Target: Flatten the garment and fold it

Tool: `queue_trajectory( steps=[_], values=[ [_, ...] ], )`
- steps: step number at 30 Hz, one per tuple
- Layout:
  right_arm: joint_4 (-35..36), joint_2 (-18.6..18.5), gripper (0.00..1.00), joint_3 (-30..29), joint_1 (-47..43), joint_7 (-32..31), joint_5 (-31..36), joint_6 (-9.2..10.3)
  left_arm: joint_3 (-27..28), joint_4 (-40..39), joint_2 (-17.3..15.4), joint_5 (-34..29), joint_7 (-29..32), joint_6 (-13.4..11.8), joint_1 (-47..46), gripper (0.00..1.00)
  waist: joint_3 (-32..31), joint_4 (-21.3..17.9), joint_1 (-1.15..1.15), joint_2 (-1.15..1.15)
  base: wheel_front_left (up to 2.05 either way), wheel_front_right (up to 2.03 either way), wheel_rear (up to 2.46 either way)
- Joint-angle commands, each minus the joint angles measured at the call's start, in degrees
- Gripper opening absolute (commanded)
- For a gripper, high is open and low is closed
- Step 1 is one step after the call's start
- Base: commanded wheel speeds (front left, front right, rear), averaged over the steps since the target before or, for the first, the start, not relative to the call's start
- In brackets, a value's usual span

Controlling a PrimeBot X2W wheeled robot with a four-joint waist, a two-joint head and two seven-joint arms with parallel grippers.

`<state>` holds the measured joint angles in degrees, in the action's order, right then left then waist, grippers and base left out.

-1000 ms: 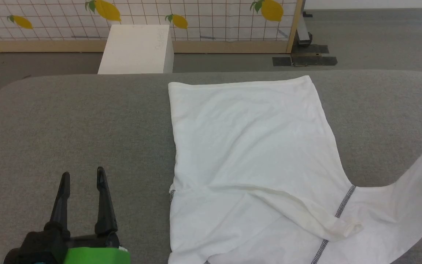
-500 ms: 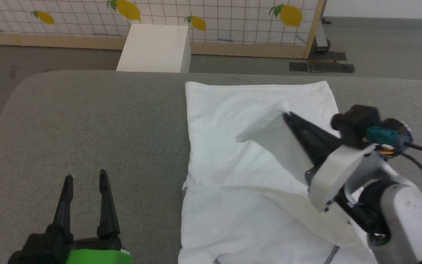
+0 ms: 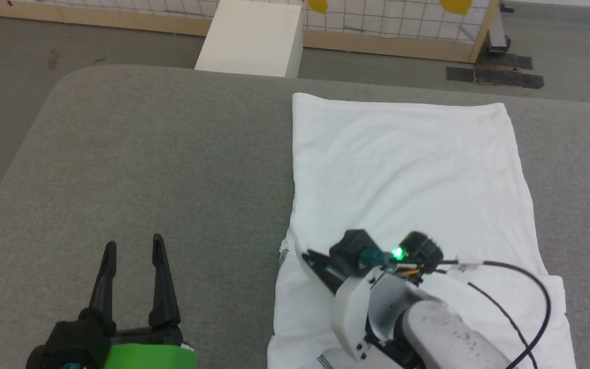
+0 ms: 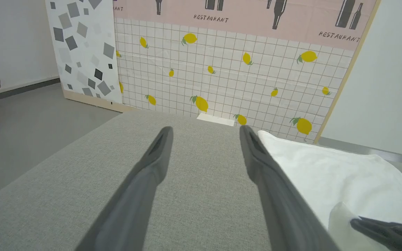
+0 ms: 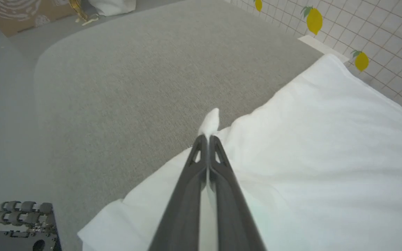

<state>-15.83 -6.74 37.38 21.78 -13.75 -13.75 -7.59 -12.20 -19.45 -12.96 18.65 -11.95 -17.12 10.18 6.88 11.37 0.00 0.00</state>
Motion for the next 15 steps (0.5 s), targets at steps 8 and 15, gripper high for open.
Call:
queue_trajectory(
  steps=[8,15],
  values=[
    [-11.2,3.5,1.00,0.6,1.1,5.9,1.0,0.10,-0.4,1.2,0.2,0.2,-0.4,0.4,-1.5,1.00,-0.6,0.8,0.00,0.00,0.00,0.00,0.00],
    [-6.0,3.8,1.00,-3.1,2.8,7.4,-3.1,0.10,0.4,0.6,-0.7,0.3,-0.2,0.0,-0.9,1.00,-2.0,-2.7,0.00,0.00,0.00,0.00,0.00]
  ],
)
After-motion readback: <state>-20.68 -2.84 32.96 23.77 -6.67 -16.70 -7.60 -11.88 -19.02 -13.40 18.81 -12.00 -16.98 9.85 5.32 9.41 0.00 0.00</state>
